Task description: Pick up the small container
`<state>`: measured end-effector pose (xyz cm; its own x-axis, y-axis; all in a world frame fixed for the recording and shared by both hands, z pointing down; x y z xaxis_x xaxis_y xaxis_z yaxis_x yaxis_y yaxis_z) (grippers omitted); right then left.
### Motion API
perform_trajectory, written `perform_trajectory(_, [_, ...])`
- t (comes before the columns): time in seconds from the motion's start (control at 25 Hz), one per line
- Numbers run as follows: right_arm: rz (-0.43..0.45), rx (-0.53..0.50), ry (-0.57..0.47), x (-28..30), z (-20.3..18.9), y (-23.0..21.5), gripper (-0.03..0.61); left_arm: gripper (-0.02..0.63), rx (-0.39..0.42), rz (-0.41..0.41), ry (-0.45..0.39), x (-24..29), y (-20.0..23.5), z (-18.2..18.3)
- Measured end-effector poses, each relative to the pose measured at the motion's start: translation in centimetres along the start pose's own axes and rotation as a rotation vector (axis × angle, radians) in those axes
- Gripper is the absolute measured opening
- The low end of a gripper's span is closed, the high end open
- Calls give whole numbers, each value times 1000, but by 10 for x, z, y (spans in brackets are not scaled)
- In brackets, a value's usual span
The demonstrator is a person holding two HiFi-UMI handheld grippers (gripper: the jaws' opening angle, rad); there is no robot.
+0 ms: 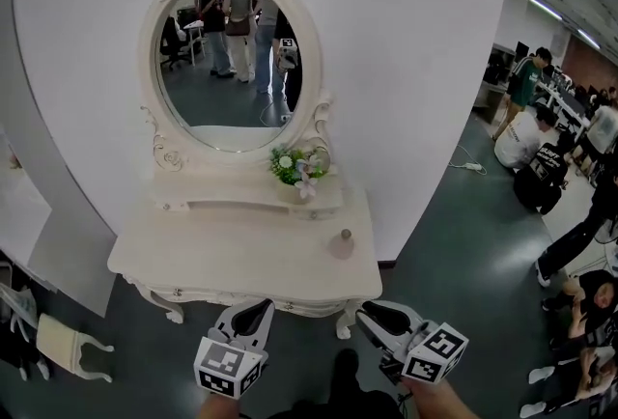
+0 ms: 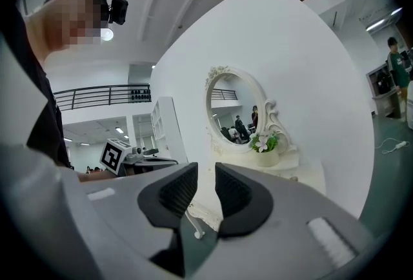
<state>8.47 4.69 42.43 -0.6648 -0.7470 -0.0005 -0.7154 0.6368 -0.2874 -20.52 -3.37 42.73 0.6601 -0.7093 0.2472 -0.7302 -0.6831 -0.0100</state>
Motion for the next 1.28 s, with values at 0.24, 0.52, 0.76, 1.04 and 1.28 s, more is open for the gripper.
perform_trajectory(0.24, [19,0,25,19,5,-64,107,6,-11,36,-5,57,6,13])
perform_trajectory(0.52, [60,5,61,36,19,-145,118,6,-35,62,-2,135,1,37])
perform_trajectory(0.76, [93,1,90,39,27,-199,130,6,-60,107,8,185,-4,45])
perform_trajectory(1.04, [119,-32,165,56,13,-234,158,6,-66,145,13,216,-4,38])
perform_trajectory(1.28, [81,-50,215,90,-10,-251,190,6,-81,129,39,228,13,20])
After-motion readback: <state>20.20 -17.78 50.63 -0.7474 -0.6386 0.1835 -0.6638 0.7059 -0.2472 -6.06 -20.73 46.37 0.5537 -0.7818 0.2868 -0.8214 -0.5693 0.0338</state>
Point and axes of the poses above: the fingertips, and each gripper's own axes: x forward along the fingers, y to its left, z out of its top, the point moved 10 cm from there along -x, backward along the fingers, and after that the axes turned 6 degrees about z, right-handed, at the moved point
